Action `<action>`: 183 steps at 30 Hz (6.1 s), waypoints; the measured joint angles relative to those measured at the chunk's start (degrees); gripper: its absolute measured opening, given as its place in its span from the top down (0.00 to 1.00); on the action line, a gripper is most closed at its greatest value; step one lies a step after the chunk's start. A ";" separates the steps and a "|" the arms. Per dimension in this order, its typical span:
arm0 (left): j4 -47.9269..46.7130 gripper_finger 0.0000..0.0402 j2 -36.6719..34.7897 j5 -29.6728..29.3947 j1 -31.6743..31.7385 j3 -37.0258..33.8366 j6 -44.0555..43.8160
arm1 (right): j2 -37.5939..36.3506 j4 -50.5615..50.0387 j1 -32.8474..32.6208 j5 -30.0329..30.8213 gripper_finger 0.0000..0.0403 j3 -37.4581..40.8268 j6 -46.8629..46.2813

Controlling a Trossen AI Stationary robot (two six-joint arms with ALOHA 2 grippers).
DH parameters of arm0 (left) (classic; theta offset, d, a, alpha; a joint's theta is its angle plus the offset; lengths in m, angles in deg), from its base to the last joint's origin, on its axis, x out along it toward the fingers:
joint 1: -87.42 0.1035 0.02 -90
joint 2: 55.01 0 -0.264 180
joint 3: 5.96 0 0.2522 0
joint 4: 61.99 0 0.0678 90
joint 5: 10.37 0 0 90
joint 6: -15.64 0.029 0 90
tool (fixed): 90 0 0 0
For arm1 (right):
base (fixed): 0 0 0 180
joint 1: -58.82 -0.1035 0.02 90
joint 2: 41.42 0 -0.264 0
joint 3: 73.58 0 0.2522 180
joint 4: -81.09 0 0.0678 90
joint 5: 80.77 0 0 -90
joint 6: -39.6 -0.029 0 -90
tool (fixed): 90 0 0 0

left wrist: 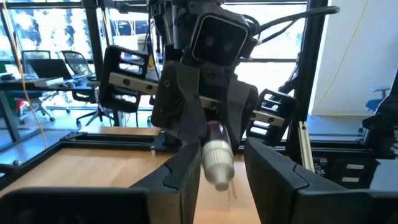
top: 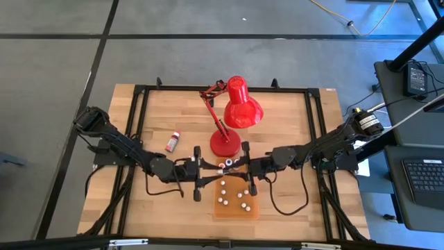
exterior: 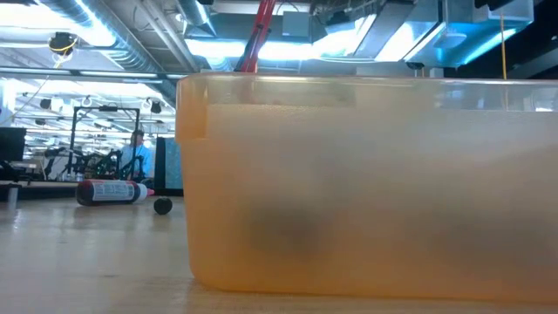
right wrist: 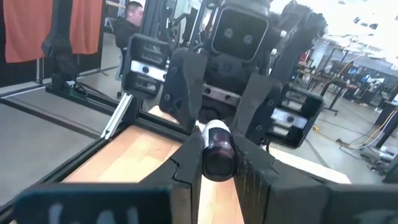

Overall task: Pick & Place food coloring
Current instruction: Put the small red food coloring bottle into the orange bin, then put the large pink food coloring bottle into the orange bin

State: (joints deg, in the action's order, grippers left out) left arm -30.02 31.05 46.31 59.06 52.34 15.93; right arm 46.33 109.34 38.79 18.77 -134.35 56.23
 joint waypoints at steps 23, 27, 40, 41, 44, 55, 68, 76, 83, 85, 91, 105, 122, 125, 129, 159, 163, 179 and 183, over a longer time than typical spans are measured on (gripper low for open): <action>1.11 0.75 0.00 1.68 1.16 0.00 -1.02 | -0.02 3.25 -0.07 -0.22 0.82 0.00 1.90; 2.37 0.77 0.00 2.95 1.14 0.00 0.50 | -0.04 3.46 -0.11 -0.28 0.82 0.00 1.91; 2.93 0.78 0.00 2.91 0.52 0.00 1.03 | -0.07 3.38 -0.11 -0.28 0.81 0.00 1.90; 2.96 0.78 0.00 2.91 0.48 0.00 1.02 | -0.07 3.39 -0.11 -0.35 0.81 -0.01 1.90; 3.33 0.77 0.00 3.09 0.34 0.00 0.99 | -0.07 3.15 -0.13 -0.50 0.82 0.00 1.90; 2.89 0.78 -0.04 2.91 0.35 0.00 1.01 | -0.07 2.90 -0.11 -0.46 0.82 0.02 1.90; 2.23 0.83 -0.09 0.43 0.28 0.00 3.22 | -0.07 2.90 -0.04 -0.35 0.80 0.07 1.92; -0.68 0.83 -0.07 0.47 0.29 0.00 3.49 | -1.02 -2.33 -0.04 0.22 0.76 0.04 3.25; -10.62 0.83 -0.04 2.41 0.97 1.91 -0.72 | -6.88 -21.10 -0.50 3.41 0.76 0.02 -0.50; -17.11 0.83 -0.04 4.90 1.38 4.61 -2.99 | -9.47 -27.52 -0.72 5.28 0.76 0.04 -2.79; -39.35 0.84 3.97 11.65 2.90 16.38 -5.61 | -15.64 -43.34 -1.03 7.37 0.76 0.04 -12.95; -78.07 0.84 22.58 29.69 9.79 45.45 -8.50 | -16.85 -59.01 -1.03 7.43 0.75 0.14 -24.18; -84.75 0.83 34.22 31.91 10.51 52.19 -10.25 | -15.53 -60.29 -1.03 7.37 0.75 0.55 -24.33; -84.82 0.83 35.35 32.33 10.51 52.17 -10.27 | -15.30 -60.47 -1.03 7.36 0.75 0.55 -24.96; -84.51 0.83 36.73 33.35 10.51 52.17 -10.24 | -15.31 -60.36 -1.03 7.36 0.75 0.55 -25.54; -85.19 0.76 36.98 33.06 10.36 52.11 -9.25 | -15.32 -60.34 -1.03 7.37 0.75 0.55 -25.19; -86.40 0.76 34.78 33.30 10.36 52.00 -9.38 | -15.34 -60.34 -1.03 7.37 0.75 0.55 -25.16; -88.54 0.76 16.21 23.97 9.11 37.49 -13.85 | -15.37 -61.00 -1.03 7.36 0.75 0.55 -25.30; -82.63 0.76 6.96 18.01 9.91 26.85 -18.39 | -15.37 -61.17 -1.03 7.37 0.75 0.55 -25.18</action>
State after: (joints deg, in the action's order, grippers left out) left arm -112.65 38.01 64.32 68.97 79.19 -2.46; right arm 30.96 48.17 37.77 26.14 -133.80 31.05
